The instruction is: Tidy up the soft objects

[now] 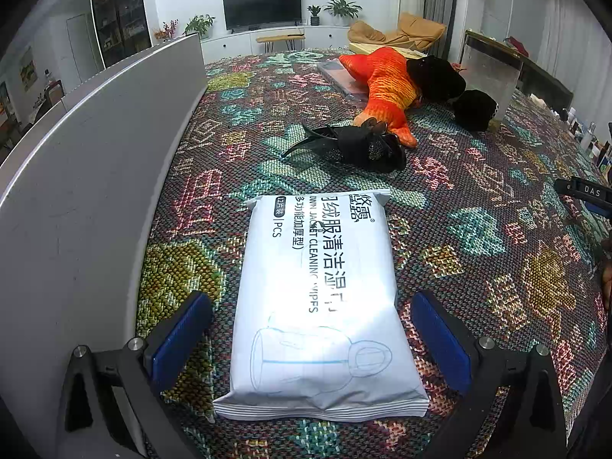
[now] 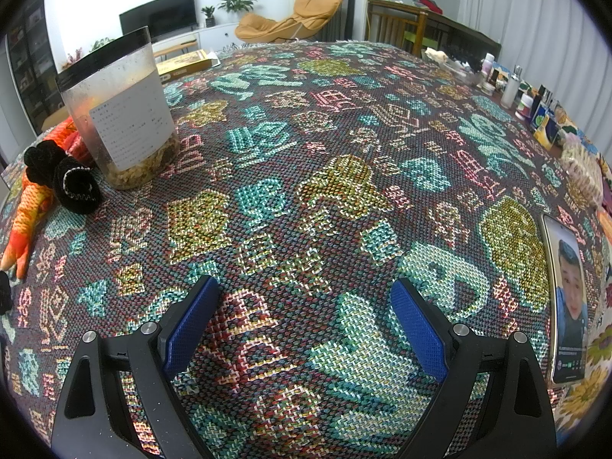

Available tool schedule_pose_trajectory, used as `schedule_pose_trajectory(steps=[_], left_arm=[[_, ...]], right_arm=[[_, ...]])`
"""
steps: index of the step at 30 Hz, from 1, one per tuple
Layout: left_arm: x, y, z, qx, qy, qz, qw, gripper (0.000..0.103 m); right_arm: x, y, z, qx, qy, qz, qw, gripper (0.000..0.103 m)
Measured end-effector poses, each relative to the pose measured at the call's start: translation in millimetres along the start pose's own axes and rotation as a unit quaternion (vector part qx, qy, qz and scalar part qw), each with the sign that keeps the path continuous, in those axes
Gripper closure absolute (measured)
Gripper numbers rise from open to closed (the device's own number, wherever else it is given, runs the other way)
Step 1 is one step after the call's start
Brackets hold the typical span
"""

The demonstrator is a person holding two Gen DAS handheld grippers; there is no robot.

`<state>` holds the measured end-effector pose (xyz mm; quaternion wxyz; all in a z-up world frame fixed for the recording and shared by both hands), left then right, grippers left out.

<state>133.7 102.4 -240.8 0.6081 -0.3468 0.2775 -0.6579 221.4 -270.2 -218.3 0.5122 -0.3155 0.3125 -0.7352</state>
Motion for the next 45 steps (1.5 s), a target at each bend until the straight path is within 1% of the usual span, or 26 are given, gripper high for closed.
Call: schedule_pose_trajectory(steps=[30, 37, 39, 40, 42, 43, 44, 45], left_arm=[[0, 0, 0, 0.001, 0.000, -0.001, 1.0000, 0.000], [0, 0, 0, 0.001, 0.000, -0.001, 1.0000, 0.000], [0, 0, 0, 0.001, 0.000, -0.001, 1.0000, 0.000], [0, 0, -1, 0.001, 0.000, -0.001, 1.0000, 0.000], [0, 0, 0, 0.001, 0.000, -0.001, 1.0000, 0.000], [0, 0, 0, 0.002, 0.000, -0.001, 1.0000, 0.000], [0, 0, 0, 0.002, 0.001, -0.001, 1.0000, 0.000], [1, 0, 0, 0.002, 0.001, -0.001, 1.0000, 0.000]], right_arm=[[0, 1, 0, 0.000, 0.000, 0.001, 1.000, 0.010], [-1, 1, 0, -0.003, 0.003, 0.006, 1.000, 0.009], [-3, -2, 0, -0.005, -0.006, 0.016, 1.000, 0.009], [-8, -6, 0, 0.002, -0.011, 0.027, 1.000, 0.010], [-25, -23, 1, 0.026, -0.017, 0.069, 0.997, 0.010], [-40, -34, 2, 0.040, -0.026, 0.099, 0.994, 0.010], [-63, -49, 5, 0.054, -0.047, 0.128, 0.989, 0.011], [-75, -57, 8, 0.064, -0.063, 0.132, 0.987, 0.011]])
Point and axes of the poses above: each gripper's, at about its wrist camera, not at the fingertips, and y roughly the way its jaws point, x to its right, z to its top, the point moved 10 cm from there along y, roughly the way its jaws point, and after that the axes turned 8 degrees about -z, right-handed, at the moved point
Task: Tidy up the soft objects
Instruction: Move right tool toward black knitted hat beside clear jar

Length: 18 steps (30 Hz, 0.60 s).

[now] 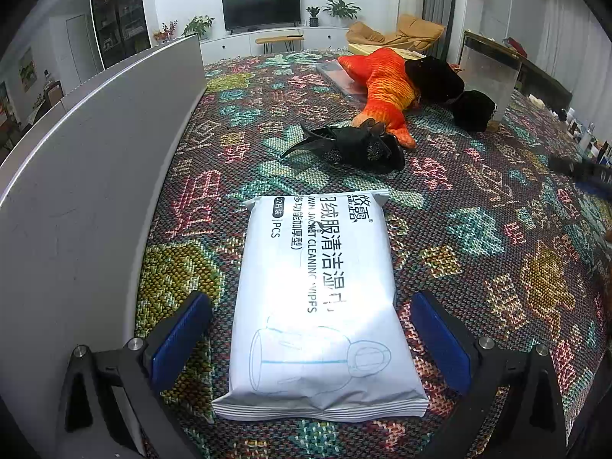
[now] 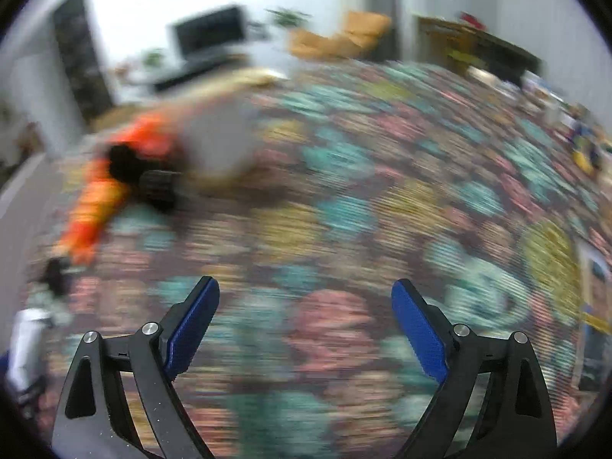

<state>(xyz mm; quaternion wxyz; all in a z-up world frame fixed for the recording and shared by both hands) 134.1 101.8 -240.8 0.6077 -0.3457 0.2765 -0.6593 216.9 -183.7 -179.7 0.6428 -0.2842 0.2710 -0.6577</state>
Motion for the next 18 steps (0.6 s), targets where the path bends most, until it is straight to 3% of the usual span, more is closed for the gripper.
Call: schedule_pose_trajectory(steps=[4, 6, 10, 13, 18], left_arm=[[0, 0, 0, 0.000, 0.000, 0.000, 1.0000, 0.000], [0, 0, 0, 0.000, 0.000, 0.000, 1.0000, 0.000], [0, 0, 0, 0.000, 0.000, 0.000, 1.0000, 0.000], [0, 0, 0, 0.000, 0.000, 0.000, 1.0000, 0.000], [0, 0, 0, 0.001, -0.001, 0.000, 1.0000, 0.000]], right_arm=[[-67, -2, 40, 0.020, -0.077, 0.029, 0.996, 0.012], [-87, 22, 48, -0.015, -0.108, 0.014, 0.994, 0.013], [-102, 61, 55, -0.057, -0.091, 0.015, 0.994, 0.015], [-111, 78, 48, -0.092, -0.079, 0.035, 0.992, 0.081], [-106, 42, 45, -0.053, -0.038, 0.079, 0.995, 0.082]])
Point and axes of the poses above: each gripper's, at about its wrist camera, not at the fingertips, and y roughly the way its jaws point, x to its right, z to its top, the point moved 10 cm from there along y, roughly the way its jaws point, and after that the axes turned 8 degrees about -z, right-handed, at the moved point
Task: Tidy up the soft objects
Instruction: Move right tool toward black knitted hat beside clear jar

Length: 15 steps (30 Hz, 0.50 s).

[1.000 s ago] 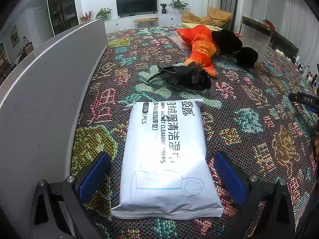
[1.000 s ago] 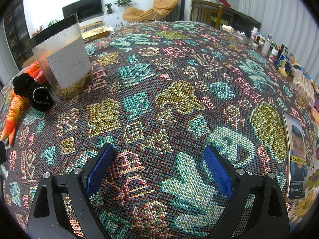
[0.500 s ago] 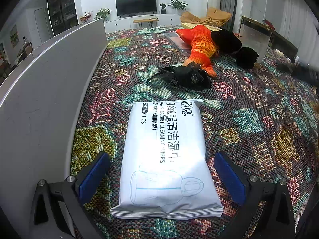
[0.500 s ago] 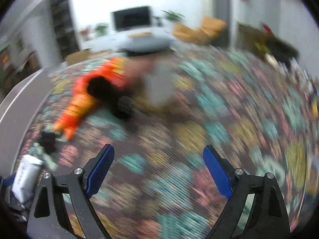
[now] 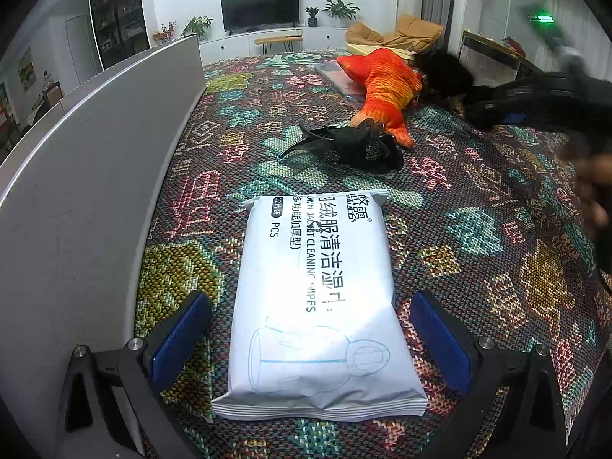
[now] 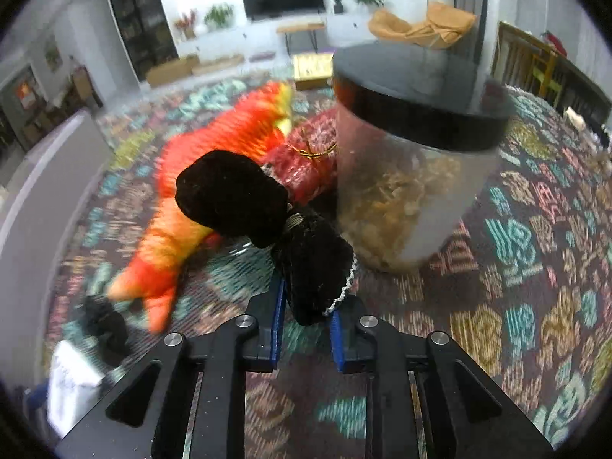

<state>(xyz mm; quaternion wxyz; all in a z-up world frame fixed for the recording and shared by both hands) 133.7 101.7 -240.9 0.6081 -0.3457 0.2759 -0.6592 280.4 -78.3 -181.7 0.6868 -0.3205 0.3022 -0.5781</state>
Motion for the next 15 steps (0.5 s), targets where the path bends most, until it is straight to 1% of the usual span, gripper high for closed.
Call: schedule_pose_trajectory(steps=[3, 5, 7, 9, 11, 13, 14, 15], left_arm=[[0, 0, 0, 0.000, 0.000, 0.000, 1.0000, 0.000], [0, 0, 0, 0.000, 0.000, 0.000, 1.0000, 0.000], [0, 0, 0, 0.000, 0.000, 0.000, 1.0000, 0.000], [0, 0, 0, 0.000, 0.000, 0.000, 1.0000, 0.000], [0, 0, 0, 0.000, 0.000, 0.000, 1.0000, 0.000], [0, 0, 0, 0.000, 0.000, 0.000, 1.0000, 0.000], [0, 0, 0, 0.000, 0.000, 0.000, 1.0000, 0.000], [0, 0, 0, 0.000, 0.000, 0.000, 1.0000, 0.000]], right_arm=[[13, -38, -16, 0.029, 0.050, 0.033, 0.998, 0.082], [30, -64, -27, 0.052, 0.088, 0.041, 0.994, 0.082], [49, -78, -36, 0.070, 0.126, 0.038, 0.989, 0.081], [80, -88, -39, 0.087, 0.178, 0.033, 0.980, 0.081], [124, -96, -35, 0.105, 0.226, 0.019, 0.968, 0.081], [160, -94, -25, 0.104, 0.267, 0.014, 0.958, 0.081], [174, -85, -22, 0.103, 0.294, 0.016, 0.950, 0.081], [185, -76, -19, 0.096, 0.310, 0.016, 0.946, 0.081]])
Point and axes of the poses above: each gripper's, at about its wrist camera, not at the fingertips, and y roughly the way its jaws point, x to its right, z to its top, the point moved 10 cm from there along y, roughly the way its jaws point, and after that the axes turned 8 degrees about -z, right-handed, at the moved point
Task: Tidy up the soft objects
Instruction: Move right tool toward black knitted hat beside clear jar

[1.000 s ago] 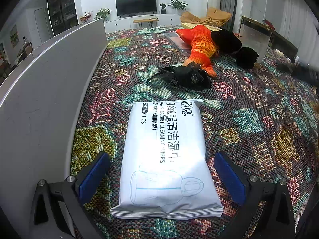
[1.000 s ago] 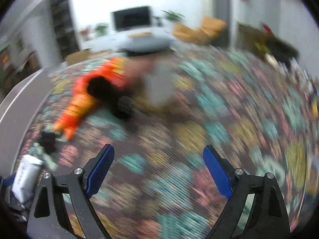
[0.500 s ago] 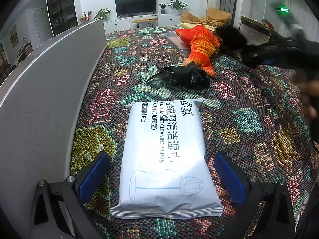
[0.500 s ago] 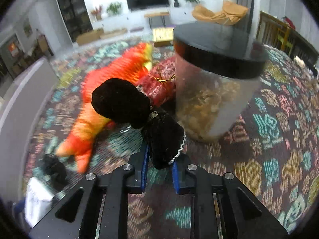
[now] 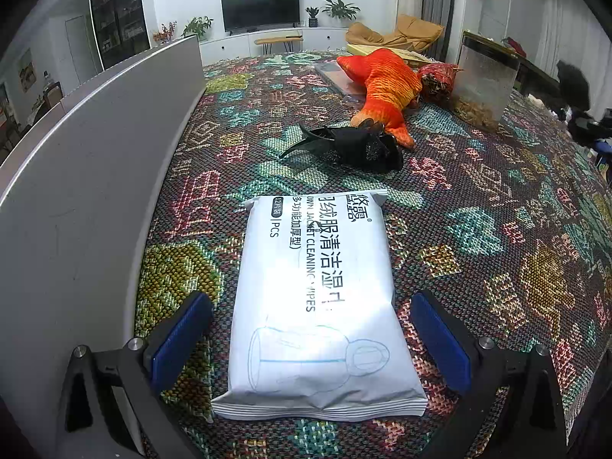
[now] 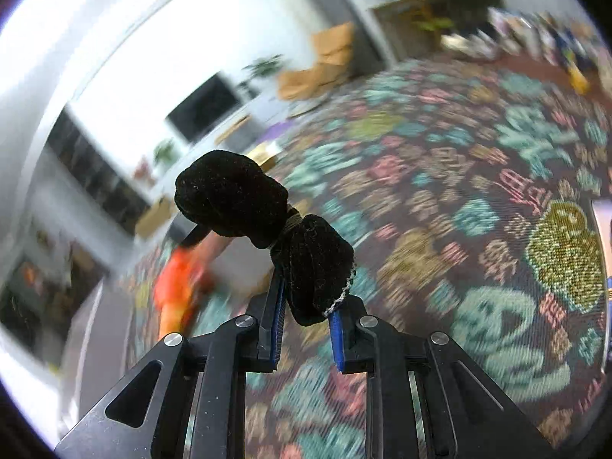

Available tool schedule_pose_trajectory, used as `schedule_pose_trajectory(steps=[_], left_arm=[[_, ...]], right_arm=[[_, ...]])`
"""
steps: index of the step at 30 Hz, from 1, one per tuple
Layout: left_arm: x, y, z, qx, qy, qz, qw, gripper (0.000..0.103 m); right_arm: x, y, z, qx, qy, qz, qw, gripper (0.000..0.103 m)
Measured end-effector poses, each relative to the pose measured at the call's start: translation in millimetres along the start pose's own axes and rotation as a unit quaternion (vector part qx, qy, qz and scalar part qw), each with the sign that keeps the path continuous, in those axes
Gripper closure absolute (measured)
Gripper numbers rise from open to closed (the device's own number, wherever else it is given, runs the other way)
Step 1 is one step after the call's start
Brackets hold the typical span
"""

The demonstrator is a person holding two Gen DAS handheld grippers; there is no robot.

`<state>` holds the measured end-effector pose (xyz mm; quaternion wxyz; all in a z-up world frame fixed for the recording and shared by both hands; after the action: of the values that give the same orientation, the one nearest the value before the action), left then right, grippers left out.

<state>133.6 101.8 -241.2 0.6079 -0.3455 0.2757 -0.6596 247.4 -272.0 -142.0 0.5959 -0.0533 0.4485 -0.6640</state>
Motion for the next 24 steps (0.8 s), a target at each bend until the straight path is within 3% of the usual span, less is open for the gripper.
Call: schedule_pose_trajectory(steps=[3, 7, 10, 13, 20, 24], left_arm=[[0, 0, 0, 0.000, 0.000, 0.000, 1.0000, 0.000], [0, 0, 0, 0.000, 0.000, 0.000, 1.0000, 0.000], [0, 0, 0, 0.000, 0.000, 0.000, 1.0000, 0.000], [0, 0, 0, 0.000, 0.000, 0.000, 1.0000, 0.000], [0, 0, 0, 0.000, 0.000, 0.000, 1.0000, 0.000], [0, 0, 0, 0.001, 0.000, 0.000, 1.0000, 0.000]], right_arm=[[11, 43, 11, -0.033, 0.024, -0.014, 0.999, 0.075], [15, 80, -1, -0.097, -0.016, -0.043, 0.994, 0.036], [9, 66, -5, -0.077, -0.076, -0.068, 0.992, 0.024], [7, 50, -20, -0.067, -0.135, -0.112, 0.982, 0.023], [17, 38, -71, -0.071, -0.273, -0.197, 0.939, 0.021], [28, 36, -68, -0.048, -0.239, -0.191, 0.951, 0.011]])
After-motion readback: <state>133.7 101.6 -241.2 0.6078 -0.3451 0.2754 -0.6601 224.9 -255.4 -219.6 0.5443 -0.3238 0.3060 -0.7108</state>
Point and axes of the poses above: each gripper's, at about its wrist camera, not at the fingertips, and y roughly the way its jaws point, x to its right, z to its top, the point moved 10 cm from there along y, roughly the way its jaws point, and after that the axes turned 8 degrees about -z, right-handed, at the moved point
